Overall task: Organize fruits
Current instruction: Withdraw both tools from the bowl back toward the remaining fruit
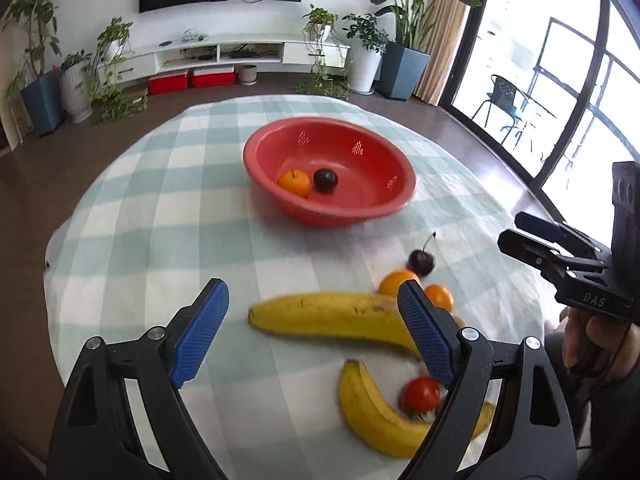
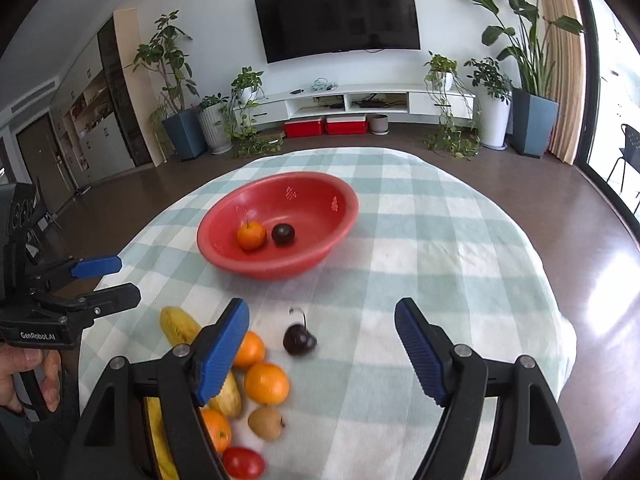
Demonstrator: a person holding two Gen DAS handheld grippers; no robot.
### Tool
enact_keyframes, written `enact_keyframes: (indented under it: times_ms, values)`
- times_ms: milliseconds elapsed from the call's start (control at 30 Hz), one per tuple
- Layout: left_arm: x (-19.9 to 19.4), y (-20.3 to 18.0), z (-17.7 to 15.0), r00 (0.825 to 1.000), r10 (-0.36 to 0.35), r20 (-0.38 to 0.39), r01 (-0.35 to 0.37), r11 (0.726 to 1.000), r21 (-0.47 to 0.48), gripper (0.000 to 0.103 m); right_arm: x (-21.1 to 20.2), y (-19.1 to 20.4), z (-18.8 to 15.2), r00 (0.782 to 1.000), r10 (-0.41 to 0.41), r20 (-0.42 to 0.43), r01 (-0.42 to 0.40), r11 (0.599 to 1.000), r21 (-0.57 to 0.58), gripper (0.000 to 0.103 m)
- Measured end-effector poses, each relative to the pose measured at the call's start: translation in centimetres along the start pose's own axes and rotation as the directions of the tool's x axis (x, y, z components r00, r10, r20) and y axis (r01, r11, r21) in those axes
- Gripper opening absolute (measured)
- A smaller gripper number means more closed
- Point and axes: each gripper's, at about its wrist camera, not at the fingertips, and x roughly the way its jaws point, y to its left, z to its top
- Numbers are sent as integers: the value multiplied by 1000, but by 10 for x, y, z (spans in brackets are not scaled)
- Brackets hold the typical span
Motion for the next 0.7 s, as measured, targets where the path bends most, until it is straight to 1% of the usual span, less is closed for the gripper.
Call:
enact_keyframes:
  times_ms: [100,167,233,300,367,433,533,700]
  values:
    - [-10,-6,-38,1000,-18,-20,17,998,-58,86,-18,3,-32,998,53,-16,-52,998,47,78]
    - [-12,-12,-60,998,-44,-39,41,995,-88,86,-24,6,-48,996,85,-41,-82,993,83,78]
    - [-12,-18,-79,997,-59,-54,54,994,-100,86,-26,14,-60,990,110,-83,-102,990,93,76]
    - [-9,-24,-90,995,-60,-74,52,993,-107,86,-28,22,-67,985,137,-100,-128,987,100,76]
    - [-7,-30,-96,995,-59,-86,49,993,-106,86,-29,30,-74,983,141,-114,-133,988,76,75]
    - [-8,-35,-97,994,-61,-87,53,993,-101,86,-27,36,-82,984,106,-141,-101,994,42,75]
    - [-10,-43,-96,994,-78,-78,70,993,-98,86,-19,39,-91,976,99,-196,-92,995,46,73]
    - [-5,-47,-96,992,-75,-102,65,993,-94,86,-21,39,-98,975,104,-195,-97,994,44,73]
